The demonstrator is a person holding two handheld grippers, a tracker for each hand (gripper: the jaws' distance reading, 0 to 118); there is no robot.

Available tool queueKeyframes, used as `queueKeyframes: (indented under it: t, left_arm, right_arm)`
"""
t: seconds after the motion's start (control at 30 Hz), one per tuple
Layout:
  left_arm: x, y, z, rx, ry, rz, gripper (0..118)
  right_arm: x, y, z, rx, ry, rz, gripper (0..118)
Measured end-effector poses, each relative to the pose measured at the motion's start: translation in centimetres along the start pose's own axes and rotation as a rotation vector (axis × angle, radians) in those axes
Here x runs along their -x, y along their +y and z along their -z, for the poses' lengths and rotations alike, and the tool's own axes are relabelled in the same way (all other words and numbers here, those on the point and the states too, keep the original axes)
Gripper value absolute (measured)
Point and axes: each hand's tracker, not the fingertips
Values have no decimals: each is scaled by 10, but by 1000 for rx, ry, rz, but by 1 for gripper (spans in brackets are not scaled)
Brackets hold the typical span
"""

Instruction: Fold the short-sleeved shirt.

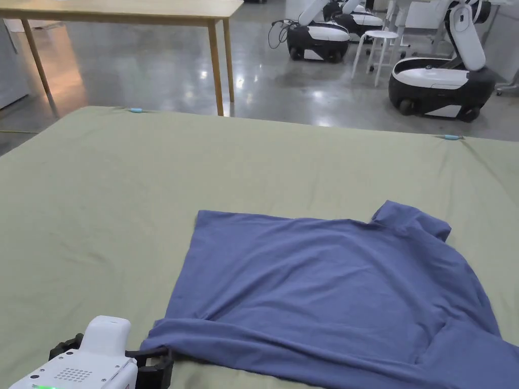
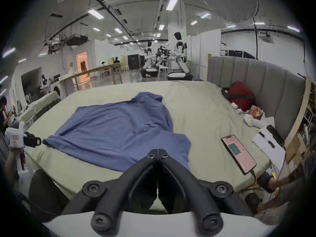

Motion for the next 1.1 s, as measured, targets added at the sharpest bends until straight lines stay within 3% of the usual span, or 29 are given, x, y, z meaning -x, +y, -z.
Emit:
queueKeyframes:
  t: [0.23, 0.3, 0.37, 0.53, 0.57, 0.6, 0.63, 0.67, 0.7, 0.9, 0.93, 0.97, 1.0, 1.07, 1.1]
  left_arm:
    - [-15, 9, 16, 50, -12, 36, 97]
    - [-15, 12, 16, 49, -48, 17, 71]
    - [-13, 12, 24, 51, -69, 13, 9]
    - [-23, 17, 21, 31, -57, 58, 5]
    - [-23, 18, 19, 27, -60, 53, 5]
    - [-23, 20, 17, 22, -59, 52, 5]
    - [-37, 26, 0, 6, -43, 73, 5]
    - [-41, 26, -4, 1, -44, 73, 5]
    - [-46, 27, -8, -3, -45, 75, 5]
    - [-44, 39, -12, 8, -61, 68, 5]
    - [-46, 40, -13, 8, -60, 69, 5]
    - [-47, 40, -14, 8, -60, 68, 5]
    - [-49, 41, -15, 8, -60, 66, 5]
    - [-42, 41, -12, 6, -68, 66, 4]
    - [-43, 42, -15, -5, -54, 74, 3]
  right_arm:
    - [-19, 2, 7, 63, -67, 30, 0]
    - [-25, 0, 10, 77, -81, 45, 0]
    - [-30, -1, 13, 90, -87, 53, 0]
    - [-37, -1, 21, 113, -96, 42, 1]
    - [-38, -2, 24, 112, -92, 41, 13]
    - [-50, -7, 31, 121, -82, 49, 44]
    - [-52, -8, 37, 153, -74, 48, 88]
    - [-53, -11, 43, 179, -76, 35, 117]
    - [-52, -14, 46, 170, -76, 20, 118]
    - [-41, -30, 80, 214, -5, -155, 116]
    - [-38, -33, 86, 228, 7, -172, 109]
    - [-36, -34, 92, 251, 24, -183, 62]
    - [-35, -36, 94, 260, 47, -172, 2]
    - [-37, -35, 99, 264, 118, -138, 4]
    - [-37, -32, 92, 231, 95, -122, 4]
